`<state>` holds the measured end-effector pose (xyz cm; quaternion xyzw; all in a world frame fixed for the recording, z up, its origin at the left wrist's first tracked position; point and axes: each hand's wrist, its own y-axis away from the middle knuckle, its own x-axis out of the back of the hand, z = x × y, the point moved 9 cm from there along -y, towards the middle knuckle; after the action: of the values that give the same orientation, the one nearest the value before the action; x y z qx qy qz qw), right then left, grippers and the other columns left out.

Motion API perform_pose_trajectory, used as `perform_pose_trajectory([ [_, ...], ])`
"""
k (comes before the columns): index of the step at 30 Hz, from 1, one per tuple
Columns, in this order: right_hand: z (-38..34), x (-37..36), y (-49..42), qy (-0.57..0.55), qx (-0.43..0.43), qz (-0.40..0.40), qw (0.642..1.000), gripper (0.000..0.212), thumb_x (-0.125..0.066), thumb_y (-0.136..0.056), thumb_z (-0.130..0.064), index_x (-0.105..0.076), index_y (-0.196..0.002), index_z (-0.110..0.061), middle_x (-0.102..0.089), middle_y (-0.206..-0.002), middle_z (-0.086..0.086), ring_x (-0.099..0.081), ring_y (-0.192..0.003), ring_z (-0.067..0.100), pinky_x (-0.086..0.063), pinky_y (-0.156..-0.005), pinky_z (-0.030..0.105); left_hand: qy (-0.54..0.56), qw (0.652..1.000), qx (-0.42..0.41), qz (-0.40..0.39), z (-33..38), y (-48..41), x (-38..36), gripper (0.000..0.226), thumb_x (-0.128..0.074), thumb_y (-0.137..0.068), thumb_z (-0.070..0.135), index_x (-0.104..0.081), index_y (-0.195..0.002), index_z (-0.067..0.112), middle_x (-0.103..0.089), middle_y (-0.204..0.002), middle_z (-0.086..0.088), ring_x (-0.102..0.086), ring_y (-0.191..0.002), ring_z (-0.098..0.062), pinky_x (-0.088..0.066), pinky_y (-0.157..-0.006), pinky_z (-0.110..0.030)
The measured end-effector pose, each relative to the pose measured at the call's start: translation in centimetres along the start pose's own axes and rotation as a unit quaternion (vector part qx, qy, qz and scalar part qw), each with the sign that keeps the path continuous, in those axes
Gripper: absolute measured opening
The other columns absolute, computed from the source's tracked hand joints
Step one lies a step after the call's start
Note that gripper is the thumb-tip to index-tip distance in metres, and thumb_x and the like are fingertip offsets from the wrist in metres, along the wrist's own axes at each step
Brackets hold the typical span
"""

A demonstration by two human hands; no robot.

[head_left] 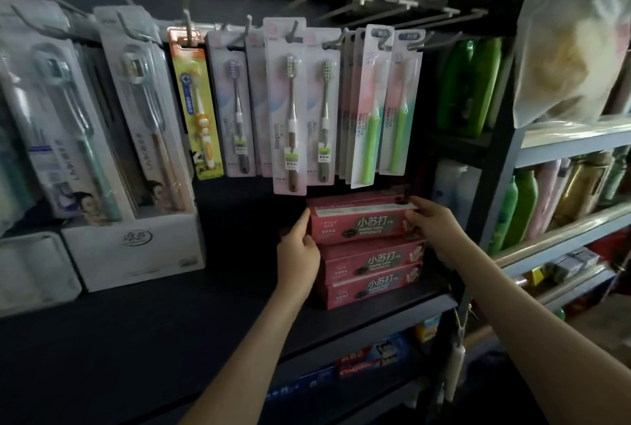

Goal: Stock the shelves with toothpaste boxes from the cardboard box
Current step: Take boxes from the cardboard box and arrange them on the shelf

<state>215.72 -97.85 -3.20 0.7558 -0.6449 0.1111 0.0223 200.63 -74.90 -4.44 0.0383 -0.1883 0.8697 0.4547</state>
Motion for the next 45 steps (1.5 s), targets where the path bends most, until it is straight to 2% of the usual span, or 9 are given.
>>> perform_pose_trajectory([
  [7, 2.1, 0.0, -2.3, -0.007, -0.007, 0.031, 0.999, 0.041, -0.052, -0.094, -0.002, -0.048, -0.134, -0.009, -0.061, -0.115, 0.008, -0.063, -0.079, 0.017, -0.052, -0.062, 0.028, 0.022, 0.996, 0.023, -0.087, -2.1, -0.5, -1.4, 0.048, -0.036, -0.103, 0.011, -0.032, -0.148, 0.029, -0.055, -0.105, 0.024, -0.051, -0.07, 0.023, -0.043, -0.068, -0.001],
  [11, 2.8, 0.8, -3.0, 0.046, 0.002, 0.076, 0.996, 0.023, -0.062, -0.089, -0.013, -0.062, -0.112, -0.016, -0.069, -0.097, 0.004, -0.066, -0.086, 0.025, -0.056, -0.08, 0.045, 0.054, 0.99, 0.027, -0.125, -2.3, -0.1, -2.8, 0.054, -0.04, -0.101, 0.011, -0.028, -0.149, 0.033, -0.05, -0.124, 0.021, -0.05, -0.101, 0.013, -0.044, -0.098, -0.021],
  [17, 3.3, 0.8, -3.1, 0.05, 0.008, 0.06, 0.997, 0.03, -0.067, -0.086, -0.022, -0.063, -0.116, -0.02, -0.07, -0.104, 0.004, -0.068, -0.089, 0.025, -0.055, -0.084, 0.047, 0.061, 0.987, 0.025, -0.145, -1.9, -0.2, -3.0, 0.058, -0.044, -0.101, 0.015, -0.022, -0.15, 0.035, -0.045, -0.114, 0.034, -0.048, -0.094, 0.024, -0.04, -0.081, -0.009],
  [19, 3.4, 0.4, -2.4, 0.054, 0.014, 0.03, 0.998, 0.027, -0.063, -0.087, -0.015, -0.063, -0.112, -0.027, -0.07, -0.104, 0.002, -0.068, -0.091, 0.025, -0.054, -0.086, 0.048, 0.065, 0.987, 0.022, -0.143, -1.3, -0.1, -2.8, 0.064, -0.043, -0.101, 0.015, -0.009, -0.152, 0.034, -0.043, -0.133, 0.026, -0.046, -0.103, 0.023, -0.039, -0.084, -0.008],
  [22, 2.8, 0.7, -0.4, 0.095, 0.044, 0.034, 0.994, 0.032, -0.065, -0.084, -0.022, -0.06, -0.114, -0.032, -0.066, -0.113, -0.005, -0.063, -0.101, 0.02, -0.051, -0.093, 0.046, 0.072, 0.994, 0.023, -0.081, 0.2, 1.6, -2.4, 0.072, -0.042, -0.101, 0.011, 0.005, -0.152, 0.026, -0.029, -0.128, 0.021, -0.042, -0.094, 0.029, -0.036, -0.075, 0.004],
  [25, 2.2, 2.1, 4.3, 0.159, 0.086, 0.089, 0.979, 0.05, -0.065, -0.088, -0.026, -0.049, -0.134, -0.018, -0.049, -0.122, -0.008, -0.051, -0.108, 0.011, -0.042, -0.092, 0.028, 0.027, 0.997, -0.067, 0.021, 1.6, 5.8, -2.8, 0.061, -0.047, -0.098, 0.007, -0.019, -0.15, 0.017, -0.031, -0.147, 0.008, -0.033, -0.133, 0.001, -0.029, -0.104, -0.007],
  [30, 5.5, 5.8, 15.4, 0.268, 0.167, 0.118, 0.941, 0.026, -0.066, -0.082, -0.004, -0.061, -0.107, -0.009, -0.054, -0.097, 0.0, -0.047, -0.093, 0.017, -0.036, -0.079, 0.026, -0.006, 0.987, -0.083, -0.139, -0.8, 14.8, -12.2, 0.04, -0.047, -0.096, 0.006, -0.046, -0.134, 0.019, -0.05, -0.122, 0.012, -0.05, -0.11, 0.003, -0.041, -0.091, -0.012],
  [35, 14.8, 13.5, 24.8, 0.334, 0.065, 0.117, 0.933, 0.021, -0.068, -0.082, -0.008, -0.061, -0.102, -0.007, -0.058, -0.097, 0.004, -0.048, -0.094, 0.02, -0.036, -0.082, 0.023, -0.059, 0.929, -0.035, -0.364, -4.3, 23.8, -24.2, 0.032, -0.049, -0.096, 0.009, -0.053, -0.127, 0.014, -0.058, -0.123, -0.002, -0.057, -0.108, -0.013, -0.041, -0.088, -0.016],
  [45, 42.8, 30.8, 60.1, 0.22, -0.356, 0.259, 0.87, 0.02, -0.061, -0.09, -0.019, -0.057, -0.109, -0.015, -0.053, -0.103, -0.002, -0.05, -0.104, 0.017, -0.041, -0.084, 0.024, -0.194, 0.692, -0.03, -0.695, -15.0, 59.2, -39.6, 0.032, -0.045, -0.1, 0.02, -0.048, -0.131, 0.016, -0.054, -0.126, -0.002, -0.054, -0.111, -0.015, -0.044, -0.088, -0.022],
])
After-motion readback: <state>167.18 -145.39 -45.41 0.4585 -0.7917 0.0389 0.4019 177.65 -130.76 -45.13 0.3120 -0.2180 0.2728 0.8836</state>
